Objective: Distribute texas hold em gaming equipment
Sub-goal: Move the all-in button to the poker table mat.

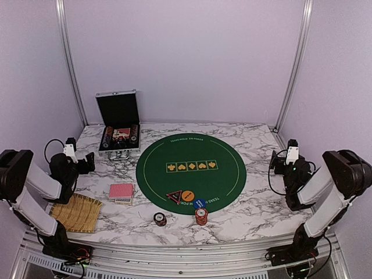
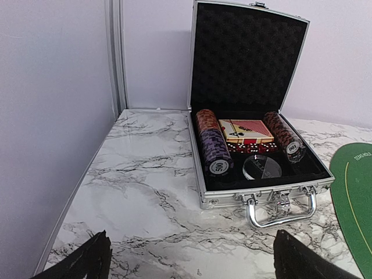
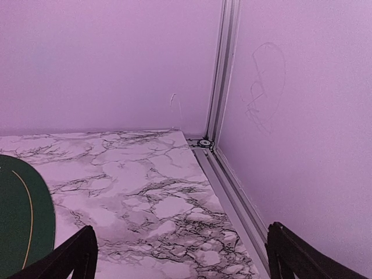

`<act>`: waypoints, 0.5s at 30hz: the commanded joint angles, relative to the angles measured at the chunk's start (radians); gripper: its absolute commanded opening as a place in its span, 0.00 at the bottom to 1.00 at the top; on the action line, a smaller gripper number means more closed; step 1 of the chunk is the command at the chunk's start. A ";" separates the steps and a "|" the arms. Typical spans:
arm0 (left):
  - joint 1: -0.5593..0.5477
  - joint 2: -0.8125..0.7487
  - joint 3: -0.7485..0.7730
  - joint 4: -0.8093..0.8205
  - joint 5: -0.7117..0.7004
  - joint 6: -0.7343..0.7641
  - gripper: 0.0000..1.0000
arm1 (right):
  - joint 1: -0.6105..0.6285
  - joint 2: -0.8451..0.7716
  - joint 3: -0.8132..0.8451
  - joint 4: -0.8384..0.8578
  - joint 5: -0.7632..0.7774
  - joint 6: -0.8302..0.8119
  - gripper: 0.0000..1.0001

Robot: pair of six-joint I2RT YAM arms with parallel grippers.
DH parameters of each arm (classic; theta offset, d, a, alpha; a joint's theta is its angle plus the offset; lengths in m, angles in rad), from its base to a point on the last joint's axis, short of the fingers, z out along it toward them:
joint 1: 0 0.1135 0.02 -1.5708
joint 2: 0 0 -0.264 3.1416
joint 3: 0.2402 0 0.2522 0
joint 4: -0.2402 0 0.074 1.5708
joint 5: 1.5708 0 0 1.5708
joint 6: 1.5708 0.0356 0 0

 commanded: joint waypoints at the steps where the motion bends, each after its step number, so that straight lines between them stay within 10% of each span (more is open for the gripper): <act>1: 0.001 0.004 0.012 0.043 -0.011 0.008 0.99 | -0.005 -0.001 0.015 0.017 -0.021 -0.004 0.99; 15: 0.004 -0.008 0.024 0.018 0.016 0.011 0.99 | -0.020 -0.074 0.034 -0.101 0.066 0.062 0.99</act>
